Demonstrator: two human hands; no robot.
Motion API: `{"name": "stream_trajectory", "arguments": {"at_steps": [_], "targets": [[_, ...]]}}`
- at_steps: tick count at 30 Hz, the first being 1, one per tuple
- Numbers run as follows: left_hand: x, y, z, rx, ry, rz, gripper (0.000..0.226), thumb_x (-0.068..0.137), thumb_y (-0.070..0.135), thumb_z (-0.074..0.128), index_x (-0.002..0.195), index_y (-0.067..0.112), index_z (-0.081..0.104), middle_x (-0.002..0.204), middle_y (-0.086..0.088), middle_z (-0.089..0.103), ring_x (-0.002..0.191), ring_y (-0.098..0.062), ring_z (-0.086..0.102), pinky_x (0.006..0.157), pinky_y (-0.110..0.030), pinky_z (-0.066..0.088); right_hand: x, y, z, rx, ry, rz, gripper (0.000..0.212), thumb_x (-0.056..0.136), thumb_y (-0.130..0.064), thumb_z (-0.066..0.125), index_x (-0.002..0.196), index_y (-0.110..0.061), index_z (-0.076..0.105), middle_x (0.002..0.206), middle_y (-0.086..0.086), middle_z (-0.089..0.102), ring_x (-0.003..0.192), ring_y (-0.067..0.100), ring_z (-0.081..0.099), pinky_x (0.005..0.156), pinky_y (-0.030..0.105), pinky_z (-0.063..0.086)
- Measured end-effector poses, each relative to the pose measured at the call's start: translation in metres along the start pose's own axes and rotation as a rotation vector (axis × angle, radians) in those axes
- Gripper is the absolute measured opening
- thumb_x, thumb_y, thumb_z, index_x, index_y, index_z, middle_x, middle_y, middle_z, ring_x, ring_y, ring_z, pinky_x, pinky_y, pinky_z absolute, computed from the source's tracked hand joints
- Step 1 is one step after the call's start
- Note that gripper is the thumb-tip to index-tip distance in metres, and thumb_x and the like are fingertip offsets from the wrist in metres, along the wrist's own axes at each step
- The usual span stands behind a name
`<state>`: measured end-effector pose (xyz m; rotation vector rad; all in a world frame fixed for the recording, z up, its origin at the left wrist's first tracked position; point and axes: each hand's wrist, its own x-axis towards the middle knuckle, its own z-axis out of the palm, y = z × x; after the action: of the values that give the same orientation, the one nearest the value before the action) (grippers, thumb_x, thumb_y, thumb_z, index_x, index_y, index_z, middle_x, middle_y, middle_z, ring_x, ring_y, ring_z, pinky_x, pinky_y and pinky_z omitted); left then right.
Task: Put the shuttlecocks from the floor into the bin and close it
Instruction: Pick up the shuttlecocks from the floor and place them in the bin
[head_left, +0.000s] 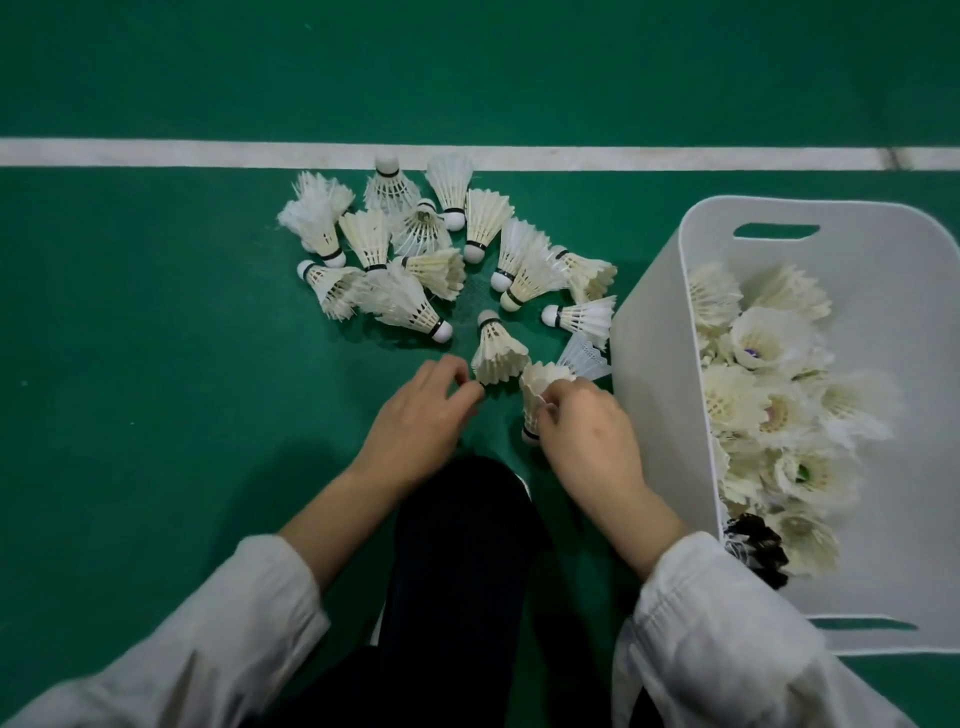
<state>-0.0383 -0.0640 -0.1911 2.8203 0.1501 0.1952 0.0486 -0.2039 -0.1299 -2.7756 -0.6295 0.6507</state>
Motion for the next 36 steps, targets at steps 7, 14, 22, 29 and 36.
{"name": "stream_trajectory", "arguments": {"at_steps": [7, 14, 22, 29, 36], "targets": [[0.028, -0.002, 0.012, 0.097, -0.25, 0.039, 0.059, 0.073, -0.005, 0.054, 0.13, 0.008, 0.049, 0.149, -0.023, 0.024, 0.126, -0.039, 0.037, 0.089, -0.045, 0.044, 0.0, 0.007, 0.004, -0.013, -0.03, 0.018, 0.022, 0.092, -0.015, 0.047, 0.102, -0.004, 0.063, 0.107, 0.017, 0.059, 0.1, 0.036, 0.054, 0.079, 0.038, 0.044], [0.039, -0.013, 0.004, -0.078, -0.018, -0.124, 0.024, 0.078, -0.002, 0.064, 0.102, 0.0, 0.06, 0.103, -0.017, 0.056, 0.096, -0.033, 0.052, 0.074, -0.044, 0.052, 0.004, 0.009, -0.002, 0.042, -0.013, 0.004, 0.02, 0.09, -0.012, 0.047, 0.096, -0.002, 0.063, 0.101, 0.018, 0.06, 0.096, 0.036, 0.055, 0.076, 0.039, 0.046], [-0.016, -0.023, -0.039, -0.25, 0.007, -0.322, 0.019, 0.083, 0.02, 0.067, 0.077, 0.003, 0.06, 0.092, -0.008, 0.056, 0.084, -0.026, 0.055, 0.068, -0.031, 0.042, 0.012, -0.002, -0.008, 0.086, 0.005, -0.042, 0.022, 0.091, -0.014, 0.046, 0.097, -0.003, 0.063, 0.099, 0.016, 0.062, 0.094, 0.034, 0.055, 0.075, 0.037, 0.045], [0.005, -0.028, -0.05, -0.552, 0.104, -0.711, 0.023, 0.093, 0.035, 0.05, 0.104, 0.015, 0.05, 0.054, -0.003, 0.049, 0.047, -0.018, 0.044, 0.047, -0.031, 0.034, 0.013, -0.006, -0.007, 0.106, 0.006, -0.056, 0.02, 0.091, -0.013, 0.045, 0.093, -0.003, 0.062, 0.098, 0.016, 0.06, 0.094, 0.034, 0.055, 0.072, 0.037, 0.044], [0.052, -0.072, -0.032, -0.525, -0.02, -0.917, 0.037, 0.096, 0.021, 0.041, 0.132, 0.017, 0.045, 0.126, -0.012, 0.056, 0.099, -0.022, 0.054, 0.077, -0.025, 0.033, 0.012, -0.003, -0.013, 0.101, 0.021, -0.08, 0.023, 0.093, -0.016, 0.046, 0.102, -0.005, 0.063, 0.105, 0.013, 0.059, 0.1, 0.031, 0.052, 0.079, 0.037, 0.043]]}}
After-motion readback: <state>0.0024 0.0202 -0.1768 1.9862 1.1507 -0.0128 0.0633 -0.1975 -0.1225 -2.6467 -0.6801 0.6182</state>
